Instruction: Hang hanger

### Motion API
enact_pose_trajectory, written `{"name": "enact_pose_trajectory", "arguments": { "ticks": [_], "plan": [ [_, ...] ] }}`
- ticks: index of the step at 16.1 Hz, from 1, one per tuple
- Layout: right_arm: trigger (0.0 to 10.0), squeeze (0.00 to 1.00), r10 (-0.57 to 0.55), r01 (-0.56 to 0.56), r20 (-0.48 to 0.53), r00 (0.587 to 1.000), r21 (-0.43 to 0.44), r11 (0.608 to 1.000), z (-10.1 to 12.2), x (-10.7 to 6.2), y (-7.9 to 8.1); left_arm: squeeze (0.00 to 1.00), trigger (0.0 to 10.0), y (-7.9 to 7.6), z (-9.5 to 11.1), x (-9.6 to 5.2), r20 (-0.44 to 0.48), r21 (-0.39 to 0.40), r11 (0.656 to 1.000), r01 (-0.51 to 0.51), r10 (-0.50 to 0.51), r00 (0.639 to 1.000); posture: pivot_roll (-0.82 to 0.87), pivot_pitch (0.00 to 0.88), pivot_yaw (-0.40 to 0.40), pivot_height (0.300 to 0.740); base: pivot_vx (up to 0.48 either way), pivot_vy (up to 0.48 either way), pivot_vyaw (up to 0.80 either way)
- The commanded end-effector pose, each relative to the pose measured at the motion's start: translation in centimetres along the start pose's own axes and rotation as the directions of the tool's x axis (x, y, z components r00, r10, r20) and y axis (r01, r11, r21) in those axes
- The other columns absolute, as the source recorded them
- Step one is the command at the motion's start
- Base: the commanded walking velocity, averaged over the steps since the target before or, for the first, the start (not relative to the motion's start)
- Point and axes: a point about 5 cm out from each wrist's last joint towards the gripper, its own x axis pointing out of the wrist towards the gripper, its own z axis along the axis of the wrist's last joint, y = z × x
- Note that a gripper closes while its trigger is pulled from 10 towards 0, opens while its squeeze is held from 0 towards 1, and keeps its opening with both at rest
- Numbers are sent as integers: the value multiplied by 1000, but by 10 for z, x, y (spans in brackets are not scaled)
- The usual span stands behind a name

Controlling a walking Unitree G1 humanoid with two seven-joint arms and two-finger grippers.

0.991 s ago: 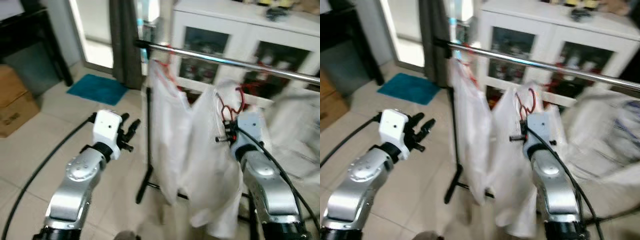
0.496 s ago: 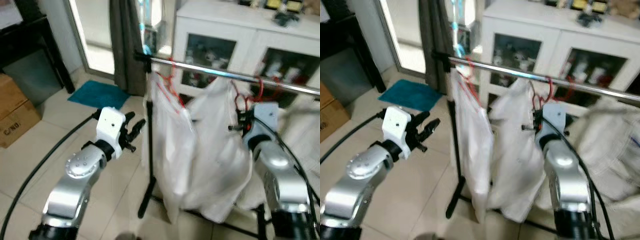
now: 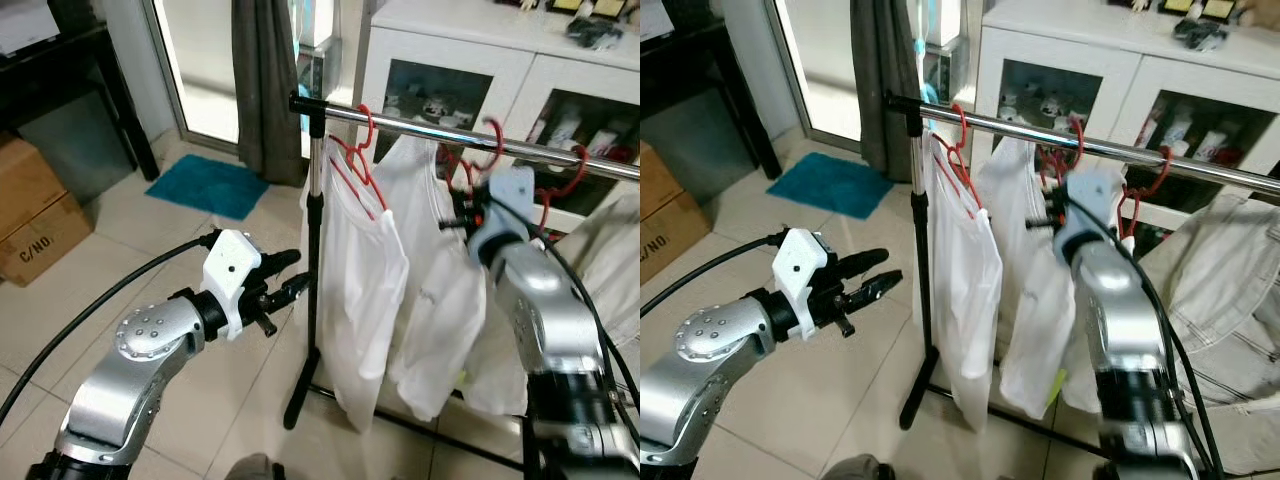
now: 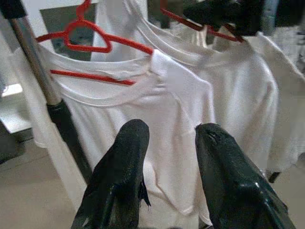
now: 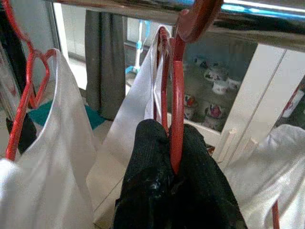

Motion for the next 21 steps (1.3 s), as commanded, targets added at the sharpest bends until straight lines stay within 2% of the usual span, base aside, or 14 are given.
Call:
{"name": "enact_pose_trajectory", "arguments": {
  "ticks": [1,4,9,11,13,18,19,21],
  "plan": [
    [10000,0,-7,7,-8,1000,22,1000,5,7,-1,0,10000,-2,4,0,3,12,999,34,-34,999,109,48,-15,740,0,0,0],
    [10000,0,12,-12,-73,997,-4,1000,12,27,1,0,10000,-3,5,-2,-6,17,997,70,-70,998,111,48,-22,740,0,0,0],
    [10000,0,13,-16,-205,979,-16,1000,7,46,2,0,10000,-6,4,-3,-15,11,996,90,-90,996,111,48,-26,740,0,0,0],
    [10000,0,20,-23,-244,970,-7,1000,2,49,4,0,10000,-6,3,-3,-18,10,995,96,-96,995,110,47,-26,740,0,0,0],
    [10000,0,39,-40,-329,943,4,999,-13,49,8,0,10000,-8,1,-3,-27,10,995,99,-99,995,109,49,-31,740,0,0,0],
    [10000,0,31,-30,-341,940,8,1000,-20,45,5,0,10000,-9,0,-5,-34,8,994,106,-105,994,107,49,-28,740,0,0,0],
    [10000,1000,12,-13,-308,951,-3,1000,-17,43,0,0,10000,-8,0,-4,-34,13,995,99,-99,995,107,48,-26,740,0,0,0],
    [10000,1000,17,-16,-226,974,6,1000,-8,40,-3,0,10000,-6,-1,-3,-37,8,997,71,-70,997,107,46,-25,740,0,0,0]
  ]
}}
